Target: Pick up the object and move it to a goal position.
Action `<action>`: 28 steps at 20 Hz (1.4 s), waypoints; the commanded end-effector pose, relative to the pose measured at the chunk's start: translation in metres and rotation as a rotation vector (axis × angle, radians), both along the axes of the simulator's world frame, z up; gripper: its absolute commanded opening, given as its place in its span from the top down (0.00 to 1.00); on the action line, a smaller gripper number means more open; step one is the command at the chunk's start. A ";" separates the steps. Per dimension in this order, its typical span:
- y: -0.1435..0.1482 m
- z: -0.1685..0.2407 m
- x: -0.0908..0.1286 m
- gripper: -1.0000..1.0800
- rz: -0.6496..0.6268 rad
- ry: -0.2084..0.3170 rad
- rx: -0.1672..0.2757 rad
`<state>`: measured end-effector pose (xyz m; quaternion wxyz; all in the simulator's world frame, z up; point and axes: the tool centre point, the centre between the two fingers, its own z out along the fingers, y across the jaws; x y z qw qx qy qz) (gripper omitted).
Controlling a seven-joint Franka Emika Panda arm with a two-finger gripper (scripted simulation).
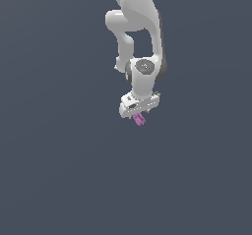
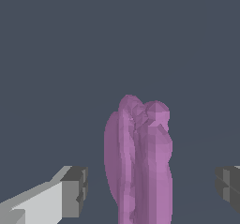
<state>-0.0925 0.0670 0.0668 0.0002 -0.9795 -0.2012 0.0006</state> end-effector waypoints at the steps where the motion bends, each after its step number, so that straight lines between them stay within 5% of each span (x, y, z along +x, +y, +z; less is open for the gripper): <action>1: 0.000 -0.007 0.000 0.04 0.001 -0.001 0.000; 4: 0.000 -0.010 0.001 0.04 0.001 -0.001 0.000; 5: 0.000 -0.010 0.001 1.00 0.001 -0.001 0.000; 19: -0.004 -0.004 0.004 1.00 0.001 -0.005 0.000; 28: -0.046 0.031 0.023 1.00 0.002 -0.004 0.001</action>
